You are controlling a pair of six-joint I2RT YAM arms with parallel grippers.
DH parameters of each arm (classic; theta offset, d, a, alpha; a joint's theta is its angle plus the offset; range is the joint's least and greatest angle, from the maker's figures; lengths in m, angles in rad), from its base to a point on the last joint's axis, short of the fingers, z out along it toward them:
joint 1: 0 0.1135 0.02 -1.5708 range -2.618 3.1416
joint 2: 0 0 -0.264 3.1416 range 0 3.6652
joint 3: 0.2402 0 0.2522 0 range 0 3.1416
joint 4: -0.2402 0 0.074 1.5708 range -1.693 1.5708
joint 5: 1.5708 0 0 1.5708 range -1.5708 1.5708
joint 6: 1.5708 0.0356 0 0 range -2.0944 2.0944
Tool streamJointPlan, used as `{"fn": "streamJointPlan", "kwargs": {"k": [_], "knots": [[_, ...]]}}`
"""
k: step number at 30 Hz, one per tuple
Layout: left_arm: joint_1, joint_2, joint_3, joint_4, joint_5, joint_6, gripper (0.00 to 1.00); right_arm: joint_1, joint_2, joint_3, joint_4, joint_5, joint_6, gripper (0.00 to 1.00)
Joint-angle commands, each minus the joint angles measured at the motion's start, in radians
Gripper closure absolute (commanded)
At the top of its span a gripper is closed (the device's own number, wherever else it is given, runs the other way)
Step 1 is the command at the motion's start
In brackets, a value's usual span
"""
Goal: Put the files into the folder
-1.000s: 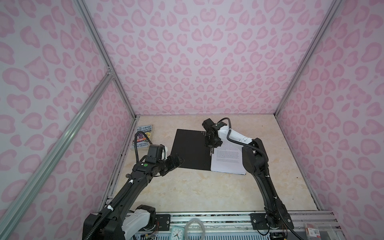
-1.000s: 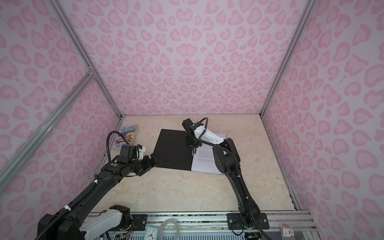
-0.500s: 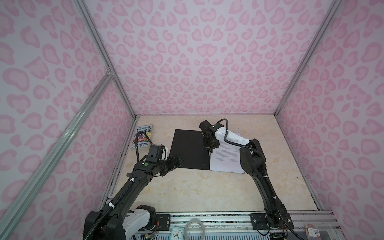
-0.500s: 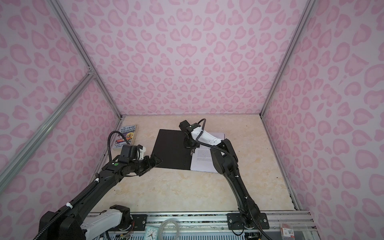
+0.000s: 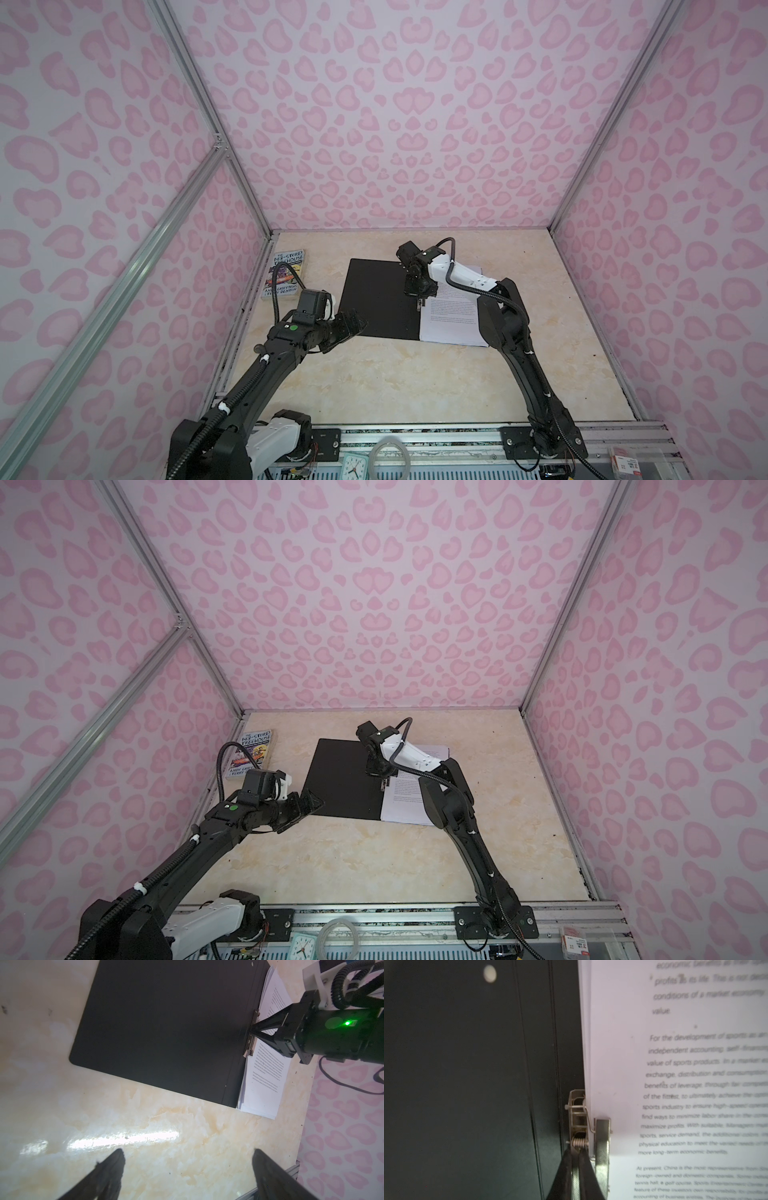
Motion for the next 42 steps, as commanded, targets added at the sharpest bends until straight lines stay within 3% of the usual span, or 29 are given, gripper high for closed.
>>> {"fn": "streamJointPlan", "kwargs": {"k": [1, 13, 23, 34, 42], "knots": [[0.002, 0.009, 0.018, -0.028, -0.052, 0.011, 0.03, 0.003, 0.043, -0.013, -0.027, -0.010, 0.038, 0.89], [0.109, 0.026, -0.001, -0.059, -0.083, 0.025, 0.03, -0.037, -0.052, -0.085, 0.017, -0.046, 0.023, 0.99], [0.205, 0.057, -0.014, -0.019, -0.003, 0.062, 0.03, -0.105, -0.203, -0.199, 0.108, -0.217, 0.001, 1.00], [0.250, 0.246, -0.005, 0.199, 0.187, 0.018, 0.03, -0.141, -0.295, -0.301, 0.178, -0.367, 0.008, 1.00], [0.256, 0.371, 0.012, 0.285, 0.202, 0.016, 0.03, -0.166, -0.341, -0.366, 0.215, -0.420, 0.013, 1.00]]}}
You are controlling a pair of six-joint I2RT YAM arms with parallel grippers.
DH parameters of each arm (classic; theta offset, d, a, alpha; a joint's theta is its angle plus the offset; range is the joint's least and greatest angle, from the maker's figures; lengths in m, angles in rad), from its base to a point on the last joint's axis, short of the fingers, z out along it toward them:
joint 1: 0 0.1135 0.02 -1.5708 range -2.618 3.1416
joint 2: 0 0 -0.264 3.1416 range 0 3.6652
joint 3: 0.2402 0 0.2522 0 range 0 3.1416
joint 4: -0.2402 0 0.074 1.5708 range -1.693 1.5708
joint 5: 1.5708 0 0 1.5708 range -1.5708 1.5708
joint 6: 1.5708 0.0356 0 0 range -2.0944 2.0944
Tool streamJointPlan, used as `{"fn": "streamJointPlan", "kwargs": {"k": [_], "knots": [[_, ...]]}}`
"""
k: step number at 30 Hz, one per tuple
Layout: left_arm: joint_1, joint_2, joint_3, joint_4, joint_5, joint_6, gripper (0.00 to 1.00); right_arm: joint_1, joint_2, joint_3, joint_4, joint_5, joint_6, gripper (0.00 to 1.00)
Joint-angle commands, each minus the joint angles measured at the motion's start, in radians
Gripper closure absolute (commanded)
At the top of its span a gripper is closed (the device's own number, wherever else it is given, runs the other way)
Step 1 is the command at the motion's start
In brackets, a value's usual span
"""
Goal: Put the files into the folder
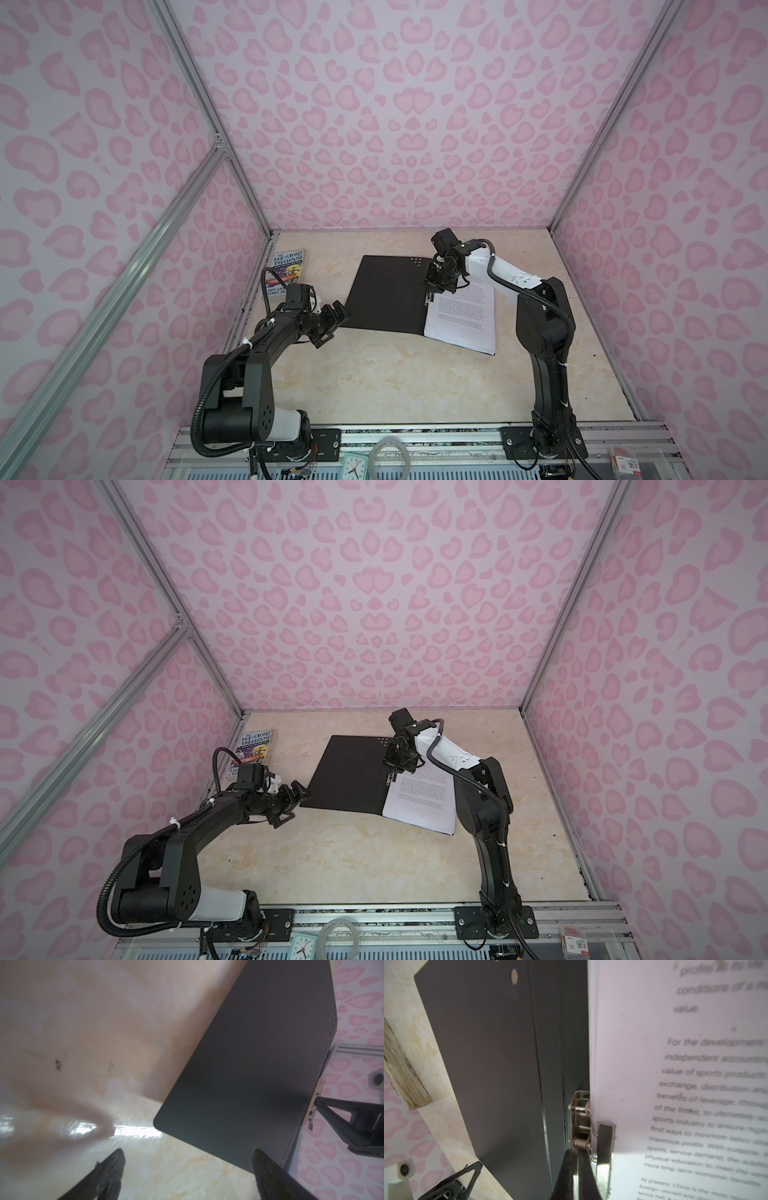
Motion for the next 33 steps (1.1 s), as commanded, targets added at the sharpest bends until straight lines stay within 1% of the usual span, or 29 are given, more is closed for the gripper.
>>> {"fn": "streamJointPlan", "kwargs": {"k": [1, 5, 9, 12, 15, 20, 23, 27, 29, 31, 33], "knots": [[0.003, 0.045, 0.009, 0.091, 0.066, -0.008, 0.03, -0.005, -0.015, -0.019, 0.038, -0.050, 0.004, 1.00], [0.004, 0.103, 0.000, 0.187, 0.154, -0.035, 0.03, -0.008, -0.023, -0.038, 0.050, -0.071, 0.002, 1.00], [0.003, 0.141, -0.005, 0.304, 0.274, -0.076, 0.03, -0.012, -0.021, -0.051, 0.059, -0.092, -0.007, 1.00], [0.003, 0.126, -0.001, 0.336, 0.306, -0.092, 0.03, -0.012, -0.014, -0.054, 0.054, -0.093, -0.019, 1.00], [0.003, 0.064, 0.002, 0.332, 0.321, -0.115, 0.03, -0.013, -0.001, -0.051, 0.050, -0.091, -0.039, 1.00], [-0.004, -0.105, 0.004, 0.287, 0.332, -0.145, 0.03, -0.003, 0.030, -0.040, 0.049, -0.070, -0.069, 1.00], [-0.024, -0.207, -0.010, 0.263, 0.327, -0.160, 0.03, 0.016, 0.057, -0.040, 0.064, -0.069, -0.068, 0.99], [-0.087, -0.336, -0.022, 0.210, 0.285, -0.151, 0.03, 0.061, 0.097, -0.033, 0.096, -0.069, -0.044, 0.98], [-0.126, -0.386, -0.014, 0.178, 0.269, -0.140, 0.03, 0.089, 0.113, -0.016, 0.112, -0.070, -0.028, 0.95], [-0.166, -0.418, 0.000, 0.143, 0.251, -0.132, 0.03, 0.120, 0.134, 0.024, 0.105, -0.067, -0.021, 0.93], [-0.220, -0.458, 0.006, 0.125, 0.209, -0.135, 0.03, 0.149, 0.158, 0.066, 0.091, -0.066, -0.008, 0.93]]}}
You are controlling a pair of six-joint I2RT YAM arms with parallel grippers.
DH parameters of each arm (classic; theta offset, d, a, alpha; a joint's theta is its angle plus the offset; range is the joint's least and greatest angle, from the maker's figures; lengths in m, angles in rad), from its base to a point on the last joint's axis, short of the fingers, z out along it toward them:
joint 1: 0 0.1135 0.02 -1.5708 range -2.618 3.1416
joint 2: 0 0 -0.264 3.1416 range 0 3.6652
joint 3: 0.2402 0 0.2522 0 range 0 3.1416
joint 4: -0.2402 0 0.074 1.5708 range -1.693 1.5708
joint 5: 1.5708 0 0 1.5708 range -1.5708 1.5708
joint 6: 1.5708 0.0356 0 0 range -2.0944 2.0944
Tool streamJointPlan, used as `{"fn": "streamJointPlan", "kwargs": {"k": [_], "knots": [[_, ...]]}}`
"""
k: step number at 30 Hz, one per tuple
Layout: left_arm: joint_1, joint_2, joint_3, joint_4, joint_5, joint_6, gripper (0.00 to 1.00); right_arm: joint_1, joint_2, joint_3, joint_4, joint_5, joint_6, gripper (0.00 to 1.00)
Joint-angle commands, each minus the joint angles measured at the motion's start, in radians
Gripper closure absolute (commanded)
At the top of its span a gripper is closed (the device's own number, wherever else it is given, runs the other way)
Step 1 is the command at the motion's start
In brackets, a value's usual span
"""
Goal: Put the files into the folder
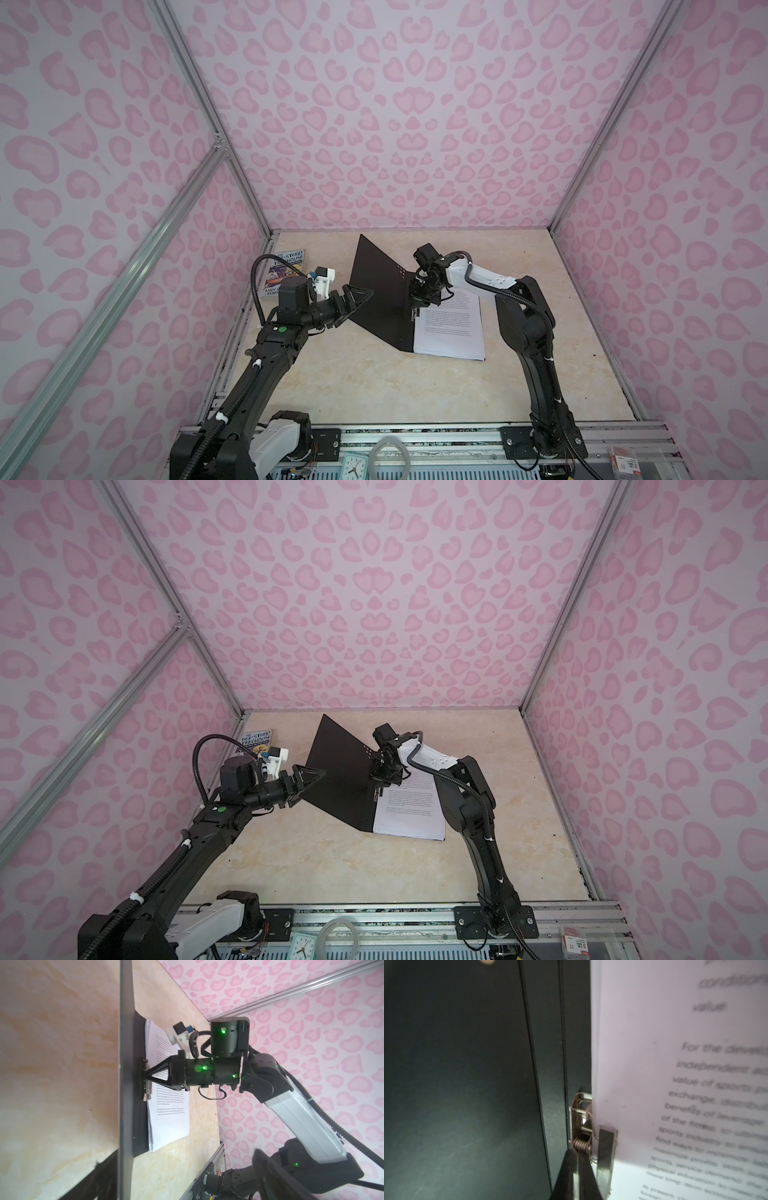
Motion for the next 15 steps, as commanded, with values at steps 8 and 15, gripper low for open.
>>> {"fn": "streamJointPlan", "kwargs": {"k": [8, 15], "knots": [[-0.198, -0.060, 0.056, -0.048, -0.137, 0.020, 0.03, 0.047, -0.005, 0.063, 0.099, -0.093, 0.033, 0.55], [-0.278, 0.029, 0.126, -0.049, -0.175, 0.051, 0.03, -0.040, -0.066, 0.083, 0.072, -0.173, 0.026, 0.34]]}}
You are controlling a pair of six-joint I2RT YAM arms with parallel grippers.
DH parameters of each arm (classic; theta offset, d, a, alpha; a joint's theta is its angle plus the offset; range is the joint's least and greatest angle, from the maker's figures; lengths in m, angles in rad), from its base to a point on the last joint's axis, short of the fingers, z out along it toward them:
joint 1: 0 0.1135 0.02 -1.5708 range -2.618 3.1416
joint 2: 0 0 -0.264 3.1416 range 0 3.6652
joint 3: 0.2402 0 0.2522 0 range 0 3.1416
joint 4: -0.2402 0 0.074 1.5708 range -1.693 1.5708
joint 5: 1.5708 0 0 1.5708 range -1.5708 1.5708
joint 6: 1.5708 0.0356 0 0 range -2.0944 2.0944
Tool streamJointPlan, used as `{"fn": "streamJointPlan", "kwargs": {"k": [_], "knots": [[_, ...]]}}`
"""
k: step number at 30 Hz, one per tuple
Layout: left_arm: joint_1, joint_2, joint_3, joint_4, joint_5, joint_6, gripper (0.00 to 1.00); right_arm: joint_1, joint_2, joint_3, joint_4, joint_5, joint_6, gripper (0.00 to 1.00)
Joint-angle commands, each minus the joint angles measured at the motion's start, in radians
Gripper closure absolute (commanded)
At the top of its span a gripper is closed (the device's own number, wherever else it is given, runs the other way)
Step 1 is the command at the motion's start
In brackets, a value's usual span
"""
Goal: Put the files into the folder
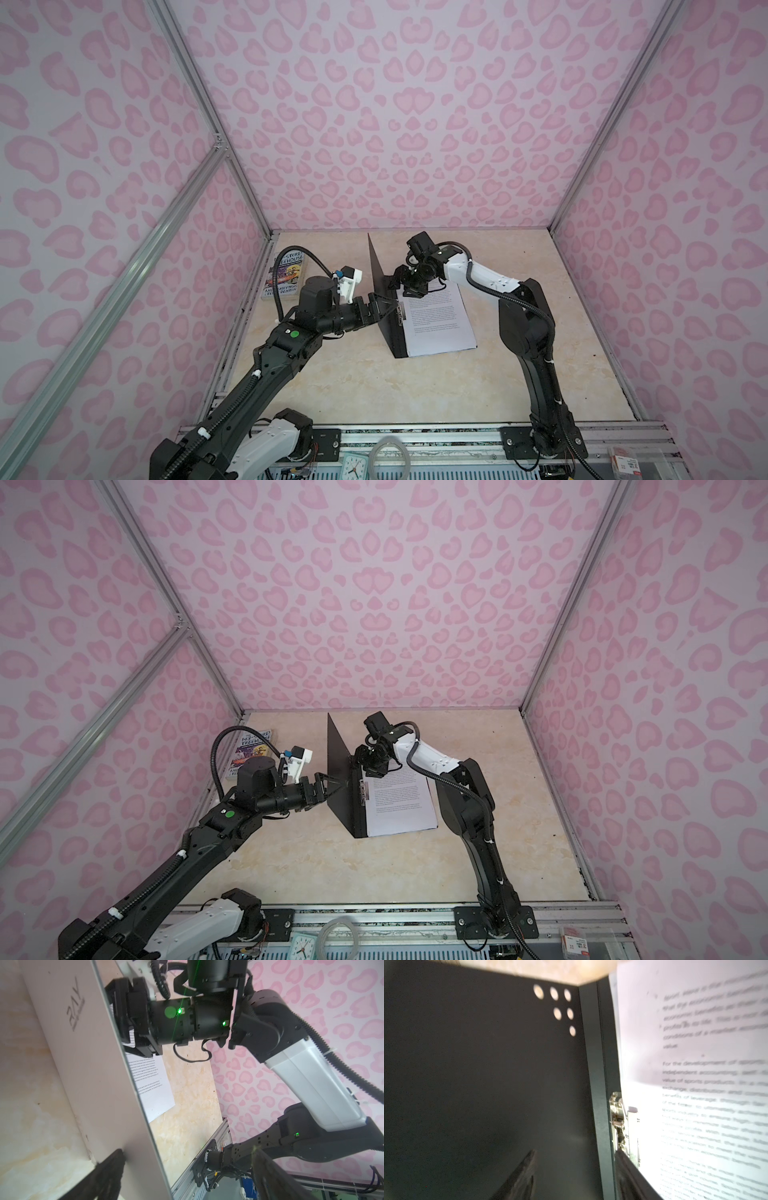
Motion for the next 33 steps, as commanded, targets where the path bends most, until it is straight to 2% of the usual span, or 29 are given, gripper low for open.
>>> {"fn": "streamJointPlan", "kwargs": {"k": [1, 3, 5, 12, 18, 20, 22, 24, 27, 30, 33], "knots": [[-0.026, 0.040, 0.036, 0.022, -0.026, 0.030, 0.03, -0.031, -0.031, 0.005, -0.020, -0.045, -0.013, 0.32], [-0.047, 0.079, 0.058, 0.037, -0.026, 0.029, 0.03, -0.060, -0.077, -0.014, -0.048, -0.012, -0.024, 0.26], [-0.076, 0.126, 0.094, 0.039, -0.033, 0.039, 0.03, -0.099, -0.140, -0.070, -0.045, 0.016, -0.023, 0.03], [-0.194, 0.360, 0.276, 0.036, -0.062, 0.081, 0.03, -0.288, -0.361, -0.247, -0.045, 0.004, -0.113, 0.02], [-0.285, 0.737, 0.461, 0.059, -0.021, 0.119, 0.03, -0.439, -0.568, -0.411, -0.009, -0.017, -0.160, 0.02], [-0.299, 0.879, 0.530, 0.044, 0.015, 0.121, 0.03, -0.474, -0.607, -0.438, -0.025, -0.013, -0.181, 0.02], [-0.302, 0.964, 0.604, 0.052, 0.038, 0.097, 0.03, -0.505, -0.634, -0.456, -0.051, -0.008, -0.203, 0.02], [-0.300, 0.966, 0.649, 0.034, 0.034, 0.101, 0.03, -0.528, -0.655, -0.474, -0.068, -0.002, -0.227, 0.02], [-0.275, 0.851, 0.661, 0.010, -0.031, 0.126, 0.03, -0.563, -0.679, -0.502, -0.078, 0.023, -0.250, 0.02], [-0.201, 0.639, 0.547, 0.037, -0.168, 0.119, 0.03, -0.594, -0.697, -0.528, -0.059, 0.049, -0.247, 0.02], [-0.069, 0.411, 0.346, 0.044, -0.291, 0.111, 0.03, -0.610, -0.697, -0.528, -0.039, 0.067, -0.240, 0.02]]}}
